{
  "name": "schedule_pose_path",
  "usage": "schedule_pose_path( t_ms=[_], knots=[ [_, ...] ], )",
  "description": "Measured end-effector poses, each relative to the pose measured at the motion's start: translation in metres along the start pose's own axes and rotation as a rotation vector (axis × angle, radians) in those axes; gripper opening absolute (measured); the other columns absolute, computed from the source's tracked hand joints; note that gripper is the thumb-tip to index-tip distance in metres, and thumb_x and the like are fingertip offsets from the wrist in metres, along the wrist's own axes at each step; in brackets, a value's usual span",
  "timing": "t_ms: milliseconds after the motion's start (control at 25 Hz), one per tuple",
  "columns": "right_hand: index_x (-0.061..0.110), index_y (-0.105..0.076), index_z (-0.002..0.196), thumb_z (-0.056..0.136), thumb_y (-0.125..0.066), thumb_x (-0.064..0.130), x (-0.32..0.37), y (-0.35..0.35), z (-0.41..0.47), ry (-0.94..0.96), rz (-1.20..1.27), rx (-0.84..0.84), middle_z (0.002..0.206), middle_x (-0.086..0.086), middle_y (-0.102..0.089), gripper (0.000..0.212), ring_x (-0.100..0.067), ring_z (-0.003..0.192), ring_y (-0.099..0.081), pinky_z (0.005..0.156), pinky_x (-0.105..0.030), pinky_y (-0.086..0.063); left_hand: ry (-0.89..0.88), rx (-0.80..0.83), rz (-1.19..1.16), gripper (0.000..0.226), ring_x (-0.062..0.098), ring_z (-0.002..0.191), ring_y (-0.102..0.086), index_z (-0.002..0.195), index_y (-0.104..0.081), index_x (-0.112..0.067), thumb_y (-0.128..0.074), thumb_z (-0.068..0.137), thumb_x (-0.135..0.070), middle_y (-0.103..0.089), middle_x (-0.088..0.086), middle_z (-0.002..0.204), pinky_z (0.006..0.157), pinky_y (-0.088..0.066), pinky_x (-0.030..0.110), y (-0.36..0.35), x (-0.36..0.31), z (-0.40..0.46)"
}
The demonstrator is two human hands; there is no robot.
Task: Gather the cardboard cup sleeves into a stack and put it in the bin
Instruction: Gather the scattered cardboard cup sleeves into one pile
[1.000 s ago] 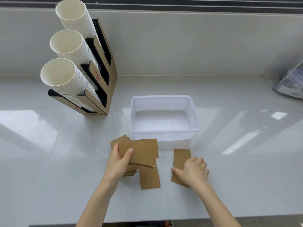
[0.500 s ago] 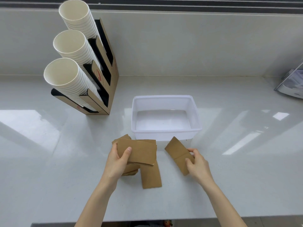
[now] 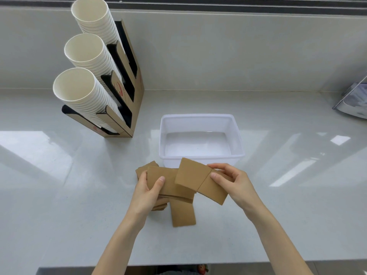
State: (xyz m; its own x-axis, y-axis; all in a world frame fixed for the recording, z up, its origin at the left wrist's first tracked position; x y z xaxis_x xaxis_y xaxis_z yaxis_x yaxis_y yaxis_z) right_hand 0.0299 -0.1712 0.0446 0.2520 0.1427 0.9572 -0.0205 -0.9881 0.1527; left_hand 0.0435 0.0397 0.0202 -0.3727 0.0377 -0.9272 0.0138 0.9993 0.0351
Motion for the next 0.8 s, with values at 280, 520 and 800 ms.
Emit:
schedule_pose_path(
  t_ms=[280, 520, 800],
  knots=[
    [0.036, -0.059, 0.095, 0.082, -0.062, 0.02, 0.005, -0.026, 0.007, 0.049, -0.212, 0.026, 0.088, 0.009, -0.056, 0.02, -0.005, 0.076, -0.056, 0.052, -0.007, -0.045, -0.003, 0.047, 0.017, 0.022, 0.019, 0.079, -0.063, 0.106, -0.05, -0.02, -0.05, 0.088, -0.032, -0.062, -0.002, 0.09, 0.074, -0.051, 0.038, -0.013, -0.002, -0.004],
    [0.027, -0.052, 0.11, 0.084, -0.059, 0.026, 0.001, -0.04, 0.012, 0.151, -0.387, -0.024, 0.089, 0.009, -0.046, 0.026, 0.001, 0.081, -0.047, 0.062, -0.008, -0.037, -0.002, 0.028, 0.002, 0.018, 0.021, 0.079, -0.064, 0.101, -0.05, -0.025, -0.058, 0.085, -0.025, -0.064, -0.001, 0.09, 0.079, -0.052, 0.044, -0.011, 0.002, -0.003],
    [0.014, -0.047, 0.115, 0.088, -0.051, 0.035, -0.036, -0.038, 0.016, -0.06, -0.608, -0.087, 0.112, -0.004, -0.051, 0.035, -0.015, 0.09, -0.052, 0.089, -0.031, -0.042, -0.078, -0.102, -0.132, 0.022, 0.008, 0.086, -0.061, 0.106, -0.049, -0.019, -0.055, 0.086, -0.013, -0.061, -0.005, 0.097, 0.052, -0.054, 0.014, 0.02, -0.004, -0.001]
  ],
)
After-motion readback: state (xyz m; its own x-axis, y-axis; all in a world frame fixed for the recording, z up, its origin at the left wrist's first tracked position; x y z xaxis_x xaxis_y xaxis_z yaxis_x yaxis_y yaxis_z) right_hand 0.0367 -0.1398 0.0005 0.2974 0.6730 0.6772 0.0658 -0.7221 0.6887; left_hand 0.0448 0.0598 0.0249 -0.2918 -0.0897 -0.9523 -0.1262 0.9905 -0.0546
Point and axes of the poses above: each hand's wrist, its own z-axis towards the middle knuckle, its own y-axis out of the back of the hand, x = y × z, the point moved 3 cm from there along z, towards the middle knuckle
